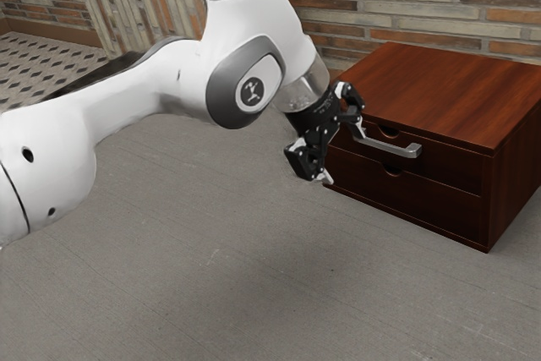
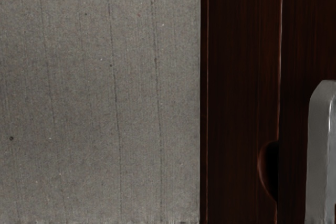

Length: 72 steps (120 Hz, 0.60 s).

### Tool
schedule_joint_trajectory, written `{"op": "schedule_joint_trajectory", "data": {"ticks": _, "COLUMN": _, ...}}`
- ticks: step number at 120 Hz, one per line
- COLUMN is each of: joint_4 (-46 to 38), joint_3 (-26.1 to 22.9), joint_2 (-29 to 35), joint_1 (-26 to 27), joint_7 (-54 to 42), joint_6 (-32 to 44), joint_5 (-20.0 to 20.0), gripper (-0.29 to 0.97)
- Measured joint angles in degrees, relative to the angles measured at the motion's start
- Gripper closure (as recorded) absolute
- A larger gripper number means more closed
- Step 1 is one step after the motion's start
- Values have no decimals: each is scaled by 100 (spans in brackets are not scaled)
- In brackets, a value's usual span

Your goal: Pull the drawer handle with one arm to open the drawer

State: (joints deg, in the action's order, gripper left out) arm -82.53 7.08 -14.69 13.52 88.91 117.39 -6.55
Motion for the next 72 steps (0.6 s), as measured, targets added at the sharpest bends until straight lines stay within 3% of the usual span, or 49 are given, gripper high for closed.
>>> {"op": "schedule_joint_trajectory", "data": {"ticks": 72, "joint_4": 513, "joint_3": -76, "joint_2": -608, "joint_1": -128, "joint_7": 182, "joint_6": 367, "joint_5": -29, "gripper": 0}}
